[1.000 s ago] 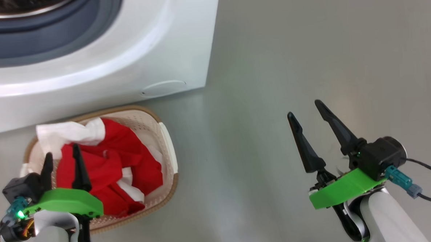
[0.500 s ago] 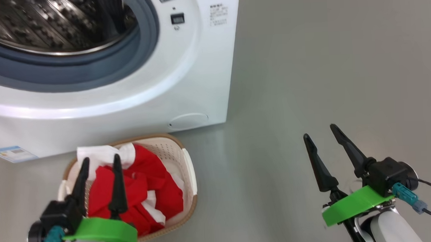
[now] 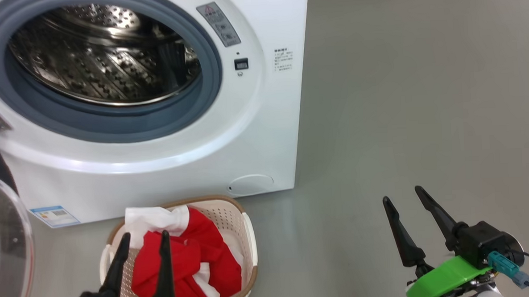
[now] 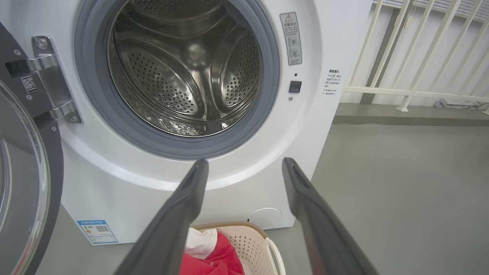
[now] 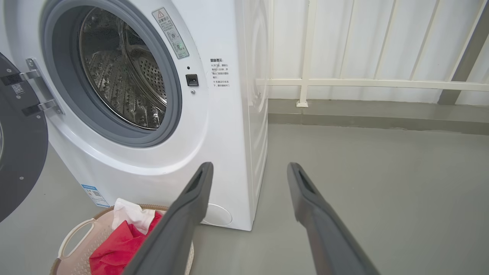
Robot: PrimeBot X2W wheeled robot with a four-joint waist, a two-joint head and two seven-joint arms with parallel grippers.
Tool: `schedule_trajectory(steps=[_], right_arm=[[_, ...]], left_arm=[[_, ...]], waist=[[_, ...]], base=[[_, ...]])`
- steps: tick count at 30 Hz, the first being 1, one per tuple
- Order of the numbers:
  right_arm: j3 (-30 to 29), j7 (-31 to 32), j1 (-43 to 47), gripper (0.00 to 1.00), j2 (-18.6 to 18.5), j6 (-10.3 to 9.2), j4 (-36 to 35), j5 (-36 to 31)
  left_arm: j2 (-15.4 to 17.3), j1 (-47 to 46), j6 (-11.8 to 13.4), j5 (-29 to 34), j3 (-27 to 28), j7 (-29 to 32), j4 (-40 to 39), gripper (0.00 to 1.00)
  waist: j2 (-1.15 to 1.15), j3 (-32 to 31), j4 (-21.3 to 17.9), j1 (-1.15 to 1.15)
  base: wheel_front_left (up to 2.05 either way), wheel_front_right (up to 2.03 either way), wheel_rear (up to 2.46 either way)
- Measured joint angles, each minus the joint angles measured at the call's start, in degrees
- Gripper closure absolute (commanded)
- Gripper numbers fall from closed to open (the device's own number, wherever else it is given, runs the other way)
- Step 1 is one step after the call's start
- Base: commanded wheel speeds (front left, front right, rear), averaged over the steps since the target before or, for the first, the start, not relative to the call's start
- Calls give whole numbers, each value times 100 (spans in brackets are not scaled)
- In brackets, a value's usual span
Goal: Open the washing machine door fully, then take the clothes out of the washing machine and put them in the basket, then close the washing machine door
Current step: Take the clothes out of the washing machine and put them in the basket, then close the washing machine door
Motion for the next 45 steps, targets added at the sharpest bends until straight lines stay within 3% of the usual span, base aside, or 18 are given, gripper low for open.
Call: schedule_trajectory(steps=[15, 45], right_arm=[[-108, 291, 539, 0, 13, 0, -369, -15], [-119, 343, 641, 0, 24, 0, -442, -14]], left_arm=[[76, 744, 219, 48, -101, 370, -533, 0], [162, 830, 339, -18, -142, 435, -604, 0]], waist=[[0, -545, 100, 0], [0, -604, 94, 0]], base=[[0, 0, 0], [0, 0, 0]])
